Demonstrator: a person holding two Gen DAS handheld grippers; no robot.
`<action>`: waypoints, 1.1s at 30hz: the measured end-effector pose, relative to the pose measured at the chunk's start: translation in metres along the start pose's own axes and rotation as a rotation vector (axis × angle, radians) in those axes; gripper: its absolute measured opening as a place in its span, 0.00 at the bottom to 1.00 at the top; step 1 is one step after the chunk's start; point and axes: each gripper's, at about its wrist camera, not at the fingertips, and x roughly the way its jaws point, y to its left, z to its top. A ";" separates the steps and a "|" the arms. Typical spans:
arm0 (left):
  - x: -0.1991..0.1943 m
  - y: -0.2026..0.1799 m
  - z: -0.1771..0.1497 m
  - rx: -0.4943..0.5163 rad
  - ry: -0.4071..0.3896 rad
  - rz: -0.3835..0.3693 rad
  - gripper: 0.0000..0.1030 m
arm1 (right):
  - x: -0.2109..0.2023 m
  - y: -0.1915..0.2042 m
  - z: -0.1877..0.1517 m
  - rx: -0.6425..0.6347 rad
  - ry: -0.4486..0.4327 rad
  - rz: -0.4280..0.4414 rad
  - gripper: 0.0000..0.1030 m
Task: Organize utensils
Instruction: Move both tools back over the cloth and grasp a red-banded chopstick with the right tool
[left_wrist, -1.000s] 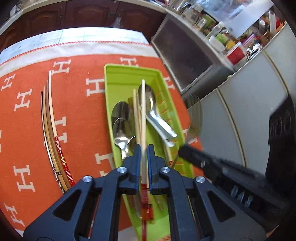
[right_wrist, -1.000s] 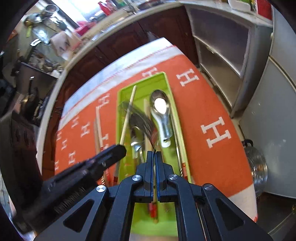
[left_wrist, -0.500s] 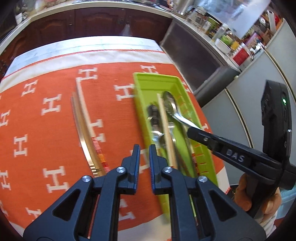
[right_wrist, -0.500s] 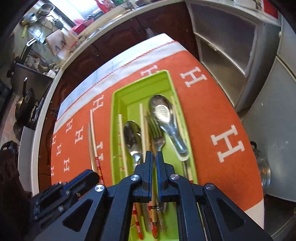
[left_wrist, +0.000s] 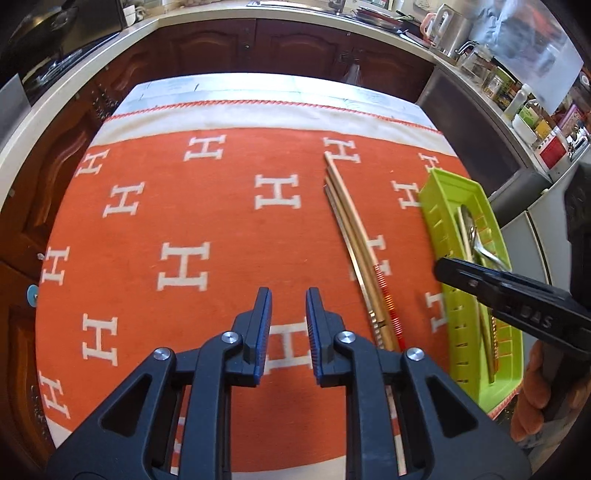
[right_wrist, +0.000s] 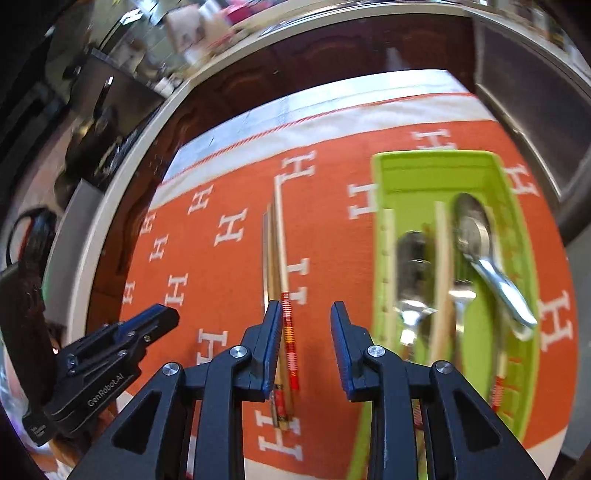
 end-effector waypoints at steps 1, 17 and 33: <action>0.002 0.003 -0.002 -0.002 0.003 -0.008 0.15 | 0.009 0.003 0.002 -0.008 0.014 -0.002 0.26; 0.034 0.006 -0.016 0.013 0.049 -0.114 0.15 | 0.080 0.032 0.005 -0.181 0.109 -0.169 0.14; 0.041 -0.003 -0.009 0.011 0.050 -0.183 0.15 | 0.091 0.048 0.010 -0.245 0.047 -0.256 0.05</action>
